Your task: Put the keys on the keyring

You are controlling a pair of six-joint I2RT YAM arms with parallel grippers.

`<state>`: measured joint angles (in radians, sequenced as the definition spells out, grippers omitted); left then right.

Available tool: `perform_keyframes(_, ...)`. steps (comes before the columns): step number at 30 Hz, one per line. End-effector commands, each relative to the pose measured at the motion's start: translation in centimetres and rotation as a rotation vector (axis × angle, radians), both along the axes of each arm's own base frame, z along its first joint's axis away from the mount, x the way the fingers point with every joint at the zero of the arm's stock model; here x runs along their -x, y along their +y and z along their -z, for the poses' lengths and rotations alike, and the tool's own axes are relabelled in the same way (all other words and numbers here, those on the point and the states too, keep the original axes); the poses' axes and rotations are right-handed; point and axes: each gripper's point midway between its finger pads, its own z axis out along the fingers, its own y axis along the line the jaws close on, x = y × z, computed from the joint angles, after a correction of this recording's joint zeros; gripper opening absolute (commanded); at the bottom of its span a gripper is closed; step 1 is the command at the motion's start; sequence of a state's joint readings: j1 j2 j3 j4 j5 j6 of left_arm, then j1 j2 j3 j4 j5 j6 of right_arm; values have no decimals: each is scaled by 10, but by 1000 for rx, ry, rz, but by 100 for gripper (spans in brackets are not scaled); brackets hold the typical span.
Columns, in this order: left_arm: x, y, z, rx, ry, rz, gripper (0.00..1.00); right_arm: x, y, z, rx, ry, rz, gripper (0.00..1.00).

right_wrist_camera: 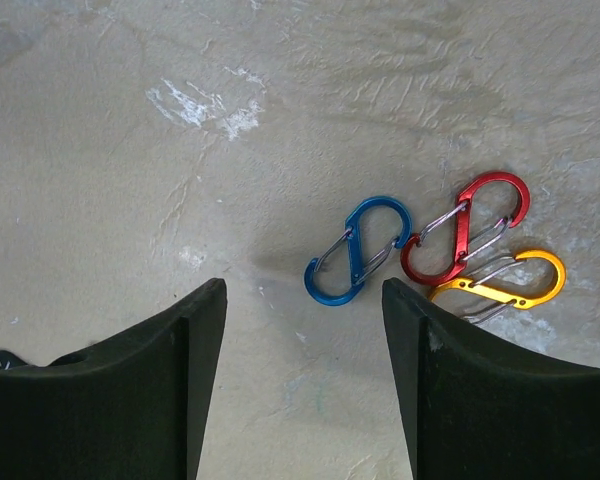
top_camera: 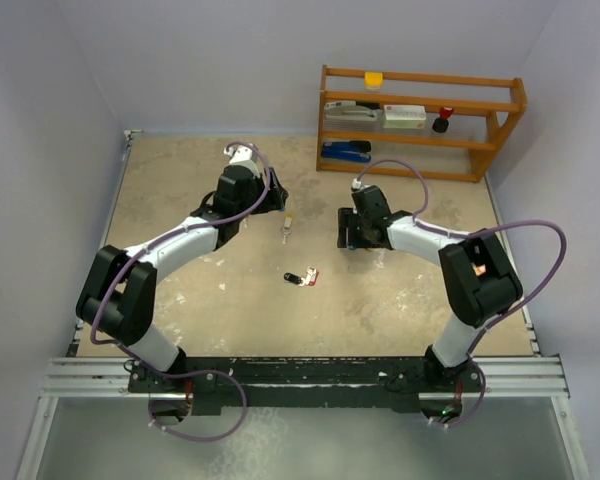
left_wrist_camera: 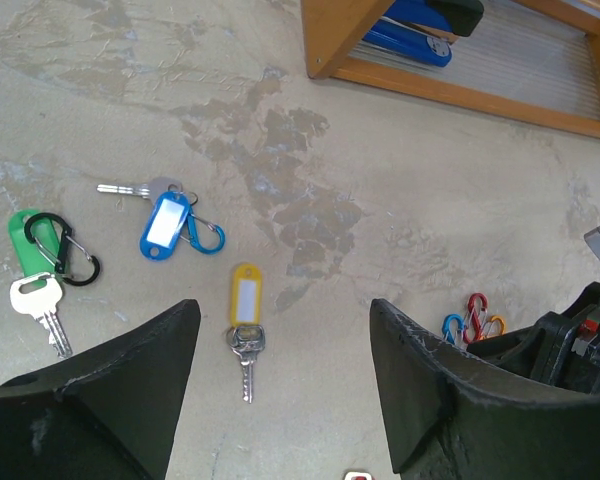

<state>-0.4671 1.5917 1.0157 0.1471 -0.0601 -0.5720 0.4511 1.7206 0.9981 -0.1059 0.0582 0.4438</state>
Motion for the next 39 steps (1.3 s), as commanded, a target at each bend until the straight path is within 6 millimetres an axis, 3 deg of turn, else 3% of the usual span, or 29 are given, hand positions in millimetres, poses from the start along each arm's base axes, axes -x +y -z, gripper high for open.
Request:
perform_keyframes(1, -11, -1, -24, 6, -69, -7, 66, -3, 4, -2, -28, -11, 19, 66)
perform_keyframes(15, -11, 0, -23, 1, -68, -8, 66, -11, 9, 9, -24, 16, 24, 64)
perform_keyframes(24, -12, 1, -22, -6, -67, -10, 66, -18, 26, 16, -53, 20, -8, 62)
perform_keyframes(39, -9, 1, -25, -5, -70, -2, 66, -14, 90, 11, -135, 17, -93, 61)
